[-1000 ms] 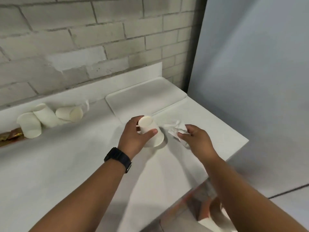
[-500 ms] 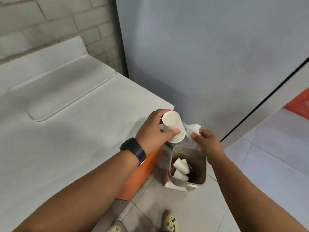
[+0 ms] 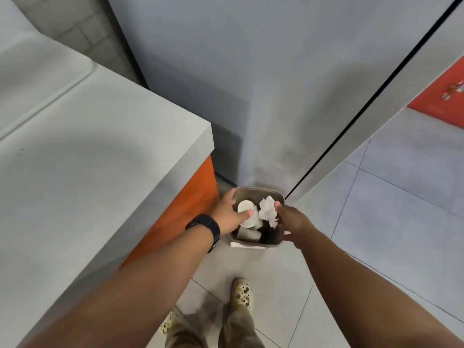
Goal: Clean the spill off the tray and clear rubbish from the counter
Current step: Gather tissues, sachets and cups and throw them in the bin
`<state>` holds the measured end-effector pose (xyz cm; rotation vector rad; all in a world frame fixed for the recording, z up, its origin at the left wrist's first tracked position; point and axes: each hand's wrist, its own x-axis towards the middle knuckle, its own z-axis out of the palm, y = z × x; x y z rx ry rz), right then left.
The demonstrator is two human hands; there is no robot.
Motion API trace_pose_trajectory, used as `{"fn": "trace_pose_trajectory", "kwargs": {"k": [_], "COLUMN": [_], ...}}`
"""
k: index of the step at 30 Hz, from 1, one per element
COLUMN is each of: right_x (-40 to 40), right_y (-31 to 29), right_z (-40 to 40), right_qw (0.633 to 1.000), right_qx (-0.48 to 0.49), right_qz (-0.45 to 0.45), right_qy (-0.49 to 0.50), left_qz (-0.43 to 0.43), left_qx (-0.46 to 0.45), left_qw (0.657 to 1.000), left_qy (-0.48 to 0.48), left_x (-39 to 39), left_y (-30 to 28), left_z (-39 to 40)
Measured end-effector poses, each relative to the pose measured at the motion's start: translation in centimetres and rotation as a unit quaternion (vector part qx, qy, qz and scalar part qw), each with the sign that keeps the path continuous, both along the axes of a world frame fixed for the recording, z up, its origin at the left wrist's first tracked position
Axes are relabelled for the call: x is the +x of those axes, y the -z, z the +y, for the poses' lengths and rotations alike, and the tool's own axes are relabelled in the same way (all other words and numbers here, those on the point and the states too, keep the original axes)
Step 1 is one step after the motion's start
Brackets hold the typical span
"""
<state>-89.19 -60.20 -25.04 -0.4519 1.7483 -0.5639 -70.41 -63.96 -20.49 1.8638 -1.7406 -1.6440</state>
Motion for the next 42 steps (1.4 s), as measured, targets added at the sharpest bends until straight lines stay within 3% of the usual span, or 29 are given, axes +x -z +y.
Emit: {"fn": "trace_pose_trajectory", "kwargs": {"k": [3,7,11,15,21,26,30,42], "right_x": [-0.2,0.0,1.6,4.3,9.8,14.6,18.3,33.7], "right_y": [0.6,0.7,-0.4,-2.5,-9.7,-15.0,-16.6,-19.3], "right_z": [0.5,0.6,-0.8,-2.4,-4.8,-5.9,-6.1,-6.3], "right_qw": [1.0,0.998,0.998,0.995,0.963,0.94,0.926,0.899], "right_qx": [-0.006,0.0,-0.009,-0.1,-0.268,-0.337,-0.368,-0.378], "right_qz": [0.0,0.05,0.034,0.001,0.02,0.011,0.009,-0.019], "right_qy": [-0.005,-0.035,-0.048,-0.02,-0.011,-0.05,-0.084,-0.221], "left_qz": [-0.007,-0.045,-0.05,-0.038,0.008,0.103,0.123,0.05], "left_qx": [0.002,0.016,-0.018,-0.068,-0.161,-0.19,-0.2,-0.248], "left_qw": [1.0,0.999,0.998,0.997,0.987,0.972,0.959,0.919], "left_qy": [0.027,-0.005,-0.018,-0.003,-0.005,-0.095,-0.158,-0.301], "left_x": [0.3,1.9,3.2,4.2,6.5,10.3,14.8,32.5], "left_y": [0.3,0.0,-1.5,-3.8,-9.3,-13.2,-15.2,-17.2], "left_z": [0.5,0.1,-0.8,-1.1,-0.6,-0.1,0.3,4.2]}}
